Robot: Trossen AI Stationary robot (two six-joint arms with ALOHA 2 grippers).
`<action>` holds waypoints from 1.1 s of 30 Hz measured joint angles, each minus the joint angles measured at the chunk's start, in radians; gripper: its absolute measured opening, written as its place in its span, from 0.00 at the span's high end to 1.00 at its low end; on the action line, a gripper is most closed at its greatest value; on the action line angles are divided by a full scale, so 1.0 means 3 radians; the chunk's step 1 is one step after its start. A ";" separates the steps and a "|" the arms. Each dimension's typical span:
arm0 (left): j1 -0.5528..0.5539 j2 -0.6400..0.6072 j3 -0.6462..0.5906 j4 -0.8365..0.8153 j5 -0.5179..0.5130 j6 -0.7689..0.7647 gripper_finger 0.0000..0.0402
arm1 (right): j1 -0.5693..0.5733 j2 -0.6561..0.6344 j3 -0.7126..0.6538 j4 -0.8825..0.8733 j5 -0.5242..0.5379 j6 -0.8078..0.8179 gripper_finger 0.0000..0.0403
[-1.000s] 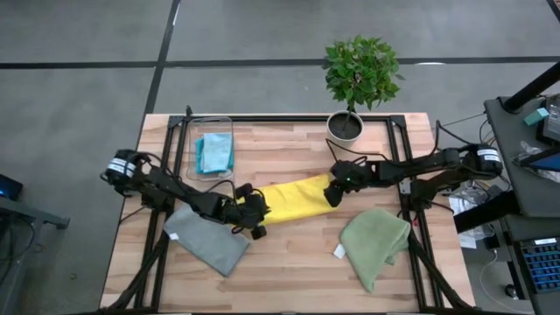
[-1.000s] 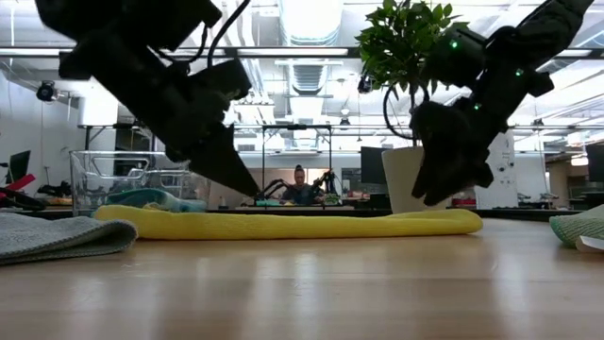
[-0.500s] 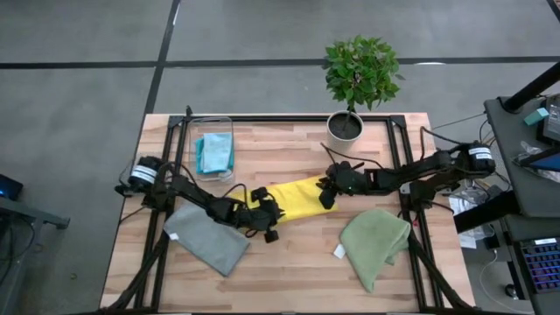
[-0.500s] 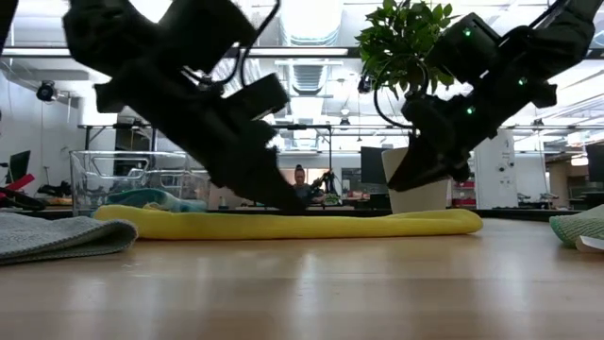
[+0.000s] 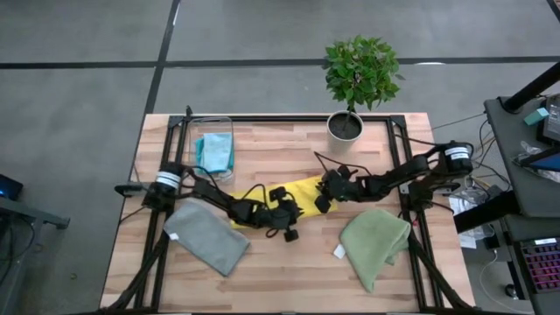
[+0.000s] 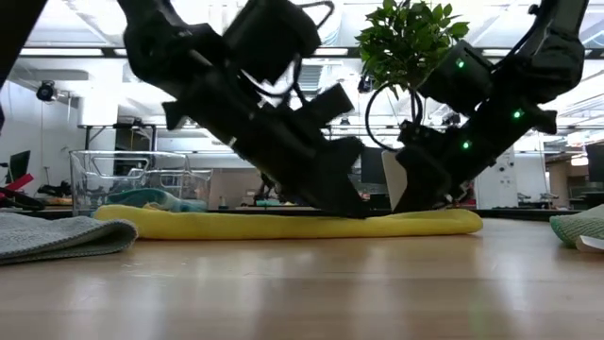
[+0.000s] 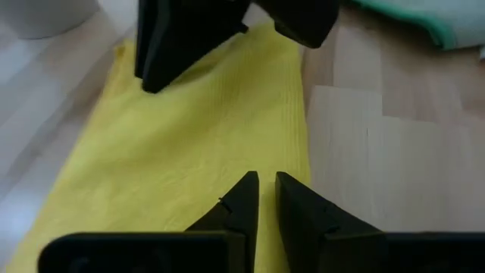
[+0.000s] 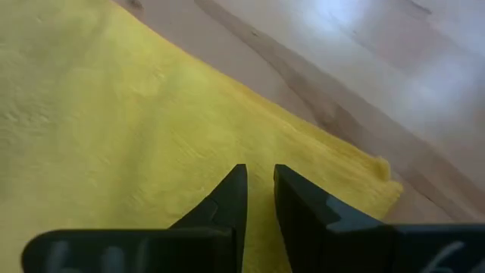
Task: Fold microfiber towels
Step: Fold the yellow microfiber towel
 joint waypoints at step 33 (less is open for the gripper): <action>-0.0034 0.0016 0.0025 -0.0310 0.0419 -0.0033 0.92 | 0.0081 -0.1152 0.0000 -0.1594 -0.0582 0.1125 0.67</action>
